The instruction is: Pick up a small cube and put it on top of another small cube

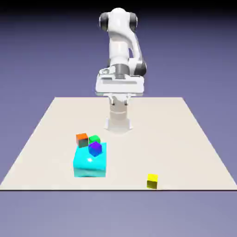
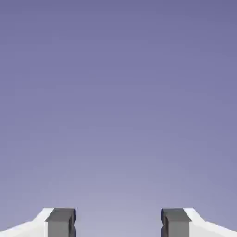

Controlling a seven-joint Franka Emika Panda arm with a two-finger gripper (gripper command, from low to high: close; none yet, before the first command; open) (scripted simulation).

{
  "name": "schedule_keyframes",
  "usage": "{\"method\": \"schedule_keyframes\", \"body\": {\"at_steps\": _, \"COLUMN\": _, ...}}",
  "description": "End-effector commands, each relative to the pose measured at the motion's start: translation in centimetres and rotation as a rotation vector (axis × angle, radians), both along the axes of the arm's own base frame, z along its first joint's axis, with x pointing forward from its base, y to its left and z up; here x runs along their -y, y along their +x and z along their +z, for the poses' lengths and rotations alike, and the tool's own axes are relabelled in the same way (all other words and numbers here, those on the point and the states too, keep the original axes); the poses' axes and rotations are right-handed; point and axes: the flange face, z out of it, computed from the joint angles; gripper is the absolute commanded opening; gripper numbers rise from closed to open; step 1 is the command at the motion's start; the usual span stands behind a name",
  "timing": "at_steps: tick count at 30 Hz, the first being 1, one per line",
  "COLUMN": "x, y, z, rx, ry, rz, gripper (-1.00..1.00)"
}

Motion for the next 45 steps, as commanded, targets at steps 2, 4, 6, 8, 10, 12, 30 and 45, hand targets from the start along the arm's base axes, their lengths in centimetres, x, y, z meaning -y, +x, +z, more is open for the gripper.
{"method": "schedule_keyframes", "body": {"at_steps": 2, "x": -1.0, "y": 1.6, "z": -1.3, "rx": -0.062, "ry": -0.04, "rz": 0.077, "gripper": 0.0}}
{"method": "schedule_keyframes", "body": {"at_steps": 4, "x": -2.0, "y": 3.2, "z": -2.7, "rx": -0.122, "ry": -0.08, "rz": 0.156, "gripper": 0.0}}
{"method": "schedule_keyframes", "body": {"at_steps": 6, "x": -3.1, "y": 4.7, "z": -4.2, "rx": -0.182, "ry": -0.122, "rz": 0.237, "gripper": 0.0}}
{"method": "schedule_keyframes", "body": {"at_steps": 8, "x": -4.3, "y": 6.1, "z": -5.9, "rx": -0.24, "ry": -0.164, "rz": 0.32, "gripper": 0.0}}
{"method": "schedule_keyframes", "body": {"at_steps": 10, "x": -5.6, "y": 7.3, "z": -7.8, "rx": -0.297, "ry": -0.207, "rz": 0.405, "gripper": 0.0}}
{"method": "schedule_keyframes", "body": {"at_steps": 12, "x": -6.9, "y": 8.5, "z": -9.7, "rx": -0.353, "ry": -0.251, "rz": 0.491, "gripper": 0.0}}
{"method": "schedule_keyframes", "body": {"at_steps": 30, "x": -16.3, "y": 12.7, "z": -29.2, "rx": -0.744, "ry": -0.589, "rz": 1.154, "gripper": 0.0}}
{"method": "schedule_keyframes", "body": {"at_steps": 45, "x": -9.4, "y": 12.3, "z": -21.8, "rx": -0.754, "ry": -0.595, "rz": 1.123, "gripper": -1.0}}
